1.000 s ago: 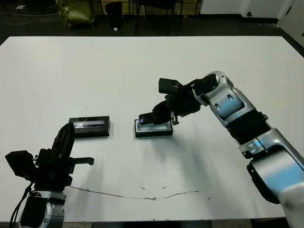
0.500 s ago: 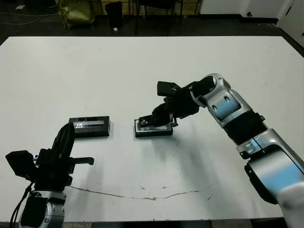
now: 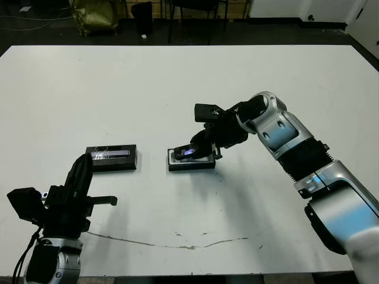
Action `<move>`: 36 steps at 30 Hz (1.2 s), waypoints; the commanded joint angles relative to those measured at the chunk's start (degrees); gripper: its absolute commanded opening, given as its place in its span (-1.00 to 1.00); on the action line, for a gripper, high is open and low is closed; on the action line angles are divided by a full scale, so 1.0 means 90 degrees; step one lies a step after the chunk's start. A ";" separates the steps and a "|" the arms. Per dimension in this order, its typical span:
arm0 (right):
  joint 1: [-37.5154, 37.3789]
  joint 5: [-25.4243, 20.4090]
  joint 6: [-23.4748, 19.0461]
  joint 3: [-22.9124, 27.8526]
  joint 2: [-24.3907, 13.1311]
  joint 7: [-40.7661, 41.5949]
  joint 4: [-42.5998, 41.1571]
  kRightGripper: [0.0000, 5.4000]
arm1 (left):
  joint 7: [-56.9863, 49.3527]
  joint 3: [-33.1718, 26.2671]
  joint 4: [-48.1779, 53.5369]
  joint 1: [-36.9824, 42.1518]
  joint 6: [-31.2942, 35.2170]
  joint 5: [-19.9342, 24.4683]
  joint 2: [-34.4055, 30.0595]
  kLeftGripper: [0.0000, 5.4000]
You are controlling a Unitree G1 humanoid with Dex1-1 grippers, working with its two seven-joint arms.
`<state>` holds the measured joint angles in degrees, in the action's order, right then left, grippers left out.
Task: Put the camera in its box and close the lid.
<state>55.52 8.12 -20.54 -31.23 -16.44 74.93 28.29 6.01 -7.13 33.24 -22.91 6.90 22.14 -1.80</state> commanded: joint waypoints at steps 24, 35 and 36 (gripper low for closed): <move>-0.0085 0.0187 -0.0431 -0.0217 0.0134 0.0027 -0.0281 -0.78 | -0.0036 -0.0004 -0.0053 -0.0158 0.0068 0.0055 0.0024 -1.00; -0.0106 0.0398 -0.0523 -0.0397 0.0185 -0.0154 -0.0445 -0.78 | 0.0014 -0.0005 -0.0134 -0.0201 -0.0035 0.0015 0.0035 -1.00; -0.0105 0.0437 -0.0567 -0.0423 0.0181 -0.0173 -0.0483 -0.78 | 0.0002 -0.0001 -0.0127 -0.0204 -0.0025 0.0010 0.0038 -1.00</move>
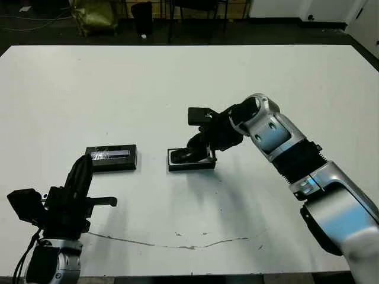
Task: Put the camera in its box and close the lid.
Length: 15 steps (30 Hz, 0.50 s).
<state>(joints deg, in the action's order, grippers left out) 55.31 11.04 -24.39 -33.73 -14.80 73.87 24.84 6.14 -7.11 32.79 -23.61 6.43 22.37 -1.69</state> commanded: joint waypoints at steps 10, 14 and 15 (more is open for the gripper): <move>-0.0105 0.0376 -0.0462 -0.0272 -0.0067 -0.0177 -0.0359 -0.78 | -0.0036 0.0051 -0.0009 -0.0139 0.0090 -0.0009 0.0019 -1.00; -0.0075 0.0404 -0.0467 -0.0299 -0.0078 -0.0156 -0.0339 -0.78 | 0.0034 0.0040 -0.0057 -0.0134 0.0033 0.0033 0.0006 -1.00; -0.0069 0.0424 -0.0447 -0.0311 -0.0087 -0.0164 -0.0339 -0.78 | 0.0046 0.0036 -0.0070 -0.0125 0.0024 0.0030 -0.0002 -1.00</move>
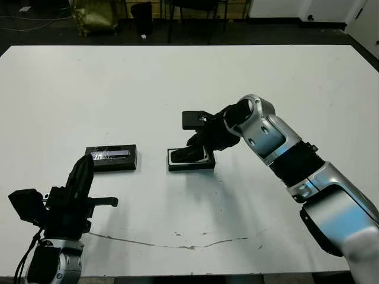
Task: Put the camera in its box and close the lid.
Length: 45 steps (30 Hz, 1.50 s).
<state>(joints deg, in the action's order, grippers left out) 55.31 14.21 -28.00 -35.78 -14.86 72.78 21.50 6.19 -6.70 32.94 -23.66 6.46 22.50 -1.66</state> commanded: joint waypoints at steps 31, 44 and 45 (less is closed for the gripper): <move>-0.0520 0.0067 -0.0043 -0.0092 0.0280 -0.0764 -0.0312 -0.72 | -0.0037 0.0011 -0.0083 -0.0197 -0.0005 -0.0050 0.0040 -1.00; -0.0629 0.0418 0.0032 -0.0166 0.0150 -0.1148 -0.0675 0.34 | 0.0019 -0.0024 -0.0148 -0.0183 -0.0028 0.0045 0.0038 -1.00; -0.0621 0.0436 0.0043 -0.0185 0.0139 -0.1155 -0.0684 0.41 | 0.0008 -0.0027 -0.0142 -0.0179 -0.0005 0.0047 0.0034 -1.00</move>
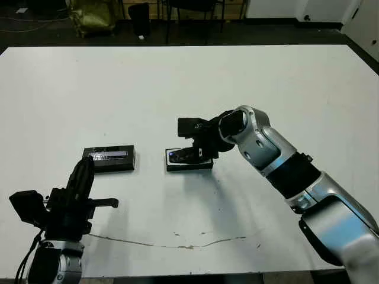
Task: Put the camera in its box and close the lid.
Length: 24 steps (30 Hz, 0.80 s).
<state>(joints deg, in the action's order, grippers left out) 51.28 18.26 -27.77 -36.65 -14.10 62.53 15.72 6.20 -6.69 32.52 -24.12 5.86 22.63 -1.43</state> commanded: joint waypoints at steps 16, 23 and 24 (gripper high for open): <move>0.0102 -0.0054 0.0299 0.0089 -0.0178 0.0149 0.0028 0.99 | 0.0003 -0.0054 -0.0140 -0.0045 0.0101 0.0038 -0.0012 -1.00; 0.0221 -0.0135 0.0541 0.0295 -0.0422 0.0317 -0.0080 0.99 | 0.0077 -0.0046 -0.0207 0.0018 0.0047 0.0026 -0.0033 -1.00; 0.0241 -0.0155 0.0560 0.0324 -0.0448 0.0352 -0.0086 0.99 | 0.0064 -0.0047 -0.0185 0.0017 0.0076 0.0023 -0.0032 -1.00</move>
<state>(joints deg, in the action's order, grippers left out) 52.75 17.23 -23.33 -34.30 -17.05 65.00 15.14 6.77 -7.01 31.84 -23.36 5.84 22.88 -1.45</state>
